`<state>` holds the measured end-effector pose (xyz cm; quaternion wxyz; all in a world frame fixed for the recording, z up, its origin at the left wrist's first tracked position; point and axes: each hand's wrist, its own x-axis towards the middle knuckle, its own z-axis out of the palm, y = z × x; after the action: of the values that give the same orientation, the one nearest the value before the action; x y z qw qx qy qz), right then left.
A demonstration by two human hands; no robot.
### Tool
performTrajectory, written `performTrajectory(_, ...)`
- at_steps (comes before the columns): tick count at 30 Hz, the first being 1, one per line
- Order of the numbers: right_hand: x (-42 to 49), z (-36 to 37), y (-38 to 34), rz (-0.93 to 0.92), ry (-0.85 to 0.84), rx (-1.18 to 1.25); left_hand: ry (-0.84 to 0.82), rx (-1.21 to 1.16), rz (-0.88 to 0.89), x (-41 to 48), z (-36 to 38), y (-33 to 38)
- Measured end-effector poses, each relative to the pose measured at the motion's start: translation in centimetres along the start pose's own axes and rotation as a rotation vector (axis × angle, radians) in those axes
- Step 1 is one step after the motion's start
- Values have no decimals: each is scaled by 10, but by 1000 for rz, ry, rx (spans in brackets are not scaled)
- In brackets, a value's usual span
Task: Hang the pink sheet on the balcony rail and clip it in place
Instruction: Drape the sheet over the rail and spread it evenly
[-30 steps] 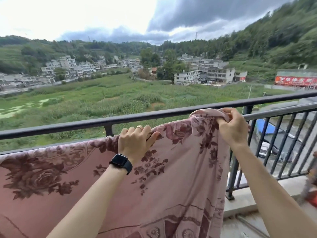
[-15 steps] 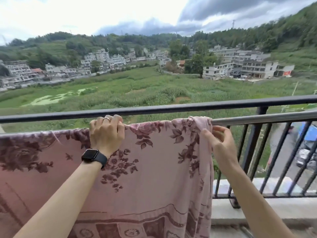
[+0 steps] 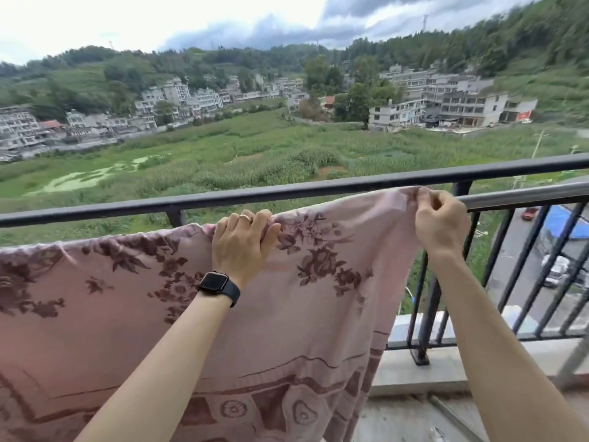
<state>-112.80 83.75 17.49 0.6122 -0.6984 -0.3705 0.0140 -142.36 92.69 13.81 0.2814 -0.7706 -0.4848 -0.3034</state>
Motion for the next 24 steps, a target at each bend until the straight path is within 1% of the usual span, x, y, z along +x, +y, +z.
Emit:
performTrajectory(1,-3,-1,3,-27,11,-49,11,18,9,-4,-1,-9)
performTrajectory(3,-12,-1,5,-43,-30,-104,46,43,6,-9,-4,-23)
performTrajectory(4,-17,-2,5,-22,-58,-66,59,35,-5,-11,-7,-29)
performTrajectory(7,-30,-5,14,124,-162,123,62,-12,-20,-17,-14,-42)
performTrajectory(8,-33,-7,14,178,-161,188,61,-17,-12,-18,-17,-48)
performTrajectory(10,-31,-12,10,218,-110,245,56,-25,7,-19,-20,-59)
performTrajectory(13,-28,-9,-13,176,-22,289,54,-23,-6,-20,-24,-74)
performTrajectory(15,-35,3,-21,148,-29,268,77,-19,-58,-22,-26,-76)
performTrajectory(17,-51,14,-19,173,-144,250,99,-25,-152,-27,-30,-79)
performTrajectory(20,-75,21,-6,307,-428,360,147,-16,-239,-40,-41,-79)
performTrajectory(22,-82,28,-3,302,-628,366,143,-51,-201,-40,-43,-65)
performTrajectory(23,-82,29,-7,257,-694,347,125,-77,-169,-36,-44,-52)
performTrajectory(24,-81,29,-12,194,-713,321,95,-94,-139,-34,-45,-40)
